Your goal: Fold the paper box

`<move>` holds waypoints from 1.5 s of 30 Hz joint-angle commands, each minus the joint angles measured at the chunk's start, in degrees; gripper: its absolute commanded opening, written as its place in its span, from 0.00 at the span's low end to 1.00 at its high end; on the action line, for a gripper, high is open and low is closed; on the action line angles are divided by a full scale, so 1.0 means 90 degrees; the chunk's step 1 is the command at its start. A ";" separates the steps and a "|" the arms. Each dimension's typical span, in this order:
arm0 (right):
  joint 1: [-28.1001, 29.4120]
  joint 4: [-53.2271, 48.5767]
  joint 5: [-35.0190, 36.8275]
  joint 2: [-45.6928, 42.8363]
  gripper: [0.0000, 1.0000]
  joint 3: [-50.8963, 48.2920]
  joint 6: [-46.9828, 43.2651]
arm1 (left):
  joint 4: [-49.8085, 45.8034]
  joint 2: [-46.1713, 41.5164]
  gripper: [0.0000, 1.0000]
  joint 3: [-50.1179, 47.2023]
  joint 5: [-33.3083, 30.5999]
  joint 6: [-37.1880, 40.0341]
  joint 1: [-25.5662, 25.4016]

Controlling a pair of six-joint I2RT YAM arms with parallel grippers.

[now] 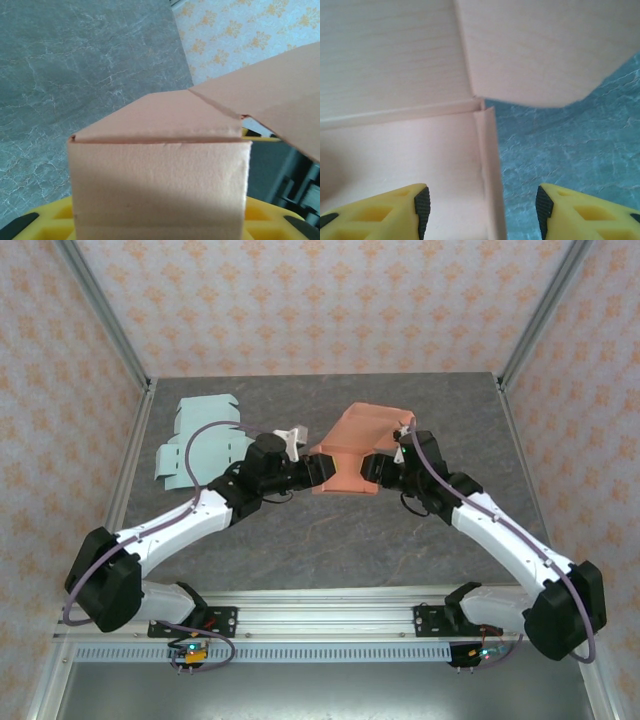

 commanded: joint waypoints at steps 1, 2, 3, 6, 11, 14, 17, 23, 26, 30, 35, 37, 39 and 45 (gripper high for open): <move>-0.0033 -0.0594 -0.0357 -0.0252 0.58 -0.0058 -0.0127 | 0.0260 0.0049 0.35 0.0222 -0.0127 -0.0048 0.0046; -0.0039 -0.0686 -0.0330 -0.0270 0.57 -0.0075 -0.0172 | 0.0255 0.0052 0.35 0.0225 -0.0126 -0.0062 0.0051; -0.0040 -0.0753 -0.0331 -0.0270 0.55 -0.0100 -0.0205 | 0.0262 0.0061 0.35 0.0236 -0.0117 -0.0072 0.0057; -0.0043 -0.0821 -0.0410 -0.0186 0.53 -0.0186 -0.0219 | 0.0267 0.0024 0.35 0.0239 -0.0107 -0.0070 0.0059; 0.0013 -0.0792 -0.0276 0.0074 0.46 -0.0200 -0.0166 | 0.0349 -0.0043 0.35 0.0225 -0.0041 -0.0152 0.0056; 0.0218 -0.1018 0.0203 0.0438 0.37 0.0033 -0.0175 | 0.0376 -0.0073 0.35 0.0234 -0.0008 -0.0142 0.0056; 0.0610 -0.1304 0.1235 0.0764 0.25 0.0297 0.0019 | 0.0327 -0.0080 0.35 0.0257 -0.0034 -0.0039 0.0056; 0.1233 -0.1373 0.2569 0.1269 0.20 0.0610 0.0723 | 0.0558 0.0003 0.35 0.0150 0.0004 -0.0164 0.0057; 0.1258 -0.1461 0.2640 0.1442 0.25 0.0798 0.0643 | 0.0610 0.0069 0.35 0.0141 0.0072 -0.0194 0.0056; 0.1209 -0.1379 0.2430 0.1168 0.44 0.0764 0.0266 | 0.0531 0.0042 0.35 0.0138 0.0074 -0.0137 0.0056; 0.0591 -0.0726 0.1079 -0.0063 0.50 0.0012 -0.0027 | 0.0370 -0.0075 0.35 0.0059 -0.0083 -0.0037 0.0085; 0.0336 -0.0616 0.0624 -0.0513 0.50 -0.0223 -0.0079 | 0.0375 -0.0065 0.35 0.0032 -0.0061 -0.0058 0.0104; 0.0149 -0.0513 0.0221 -0.0890 0.52 -0.0399 -0.0103 | 0.0355 -0.0049 0.35 0.0042 -0.0034 -0.0098 0.0108; 0.0074 -0.0455 -0.0001 -0.0761 0.47 -0.0270 -0.0100 | 0.0353 0.0022 0.35 0.0121 0.0151 -0.0167 0.0105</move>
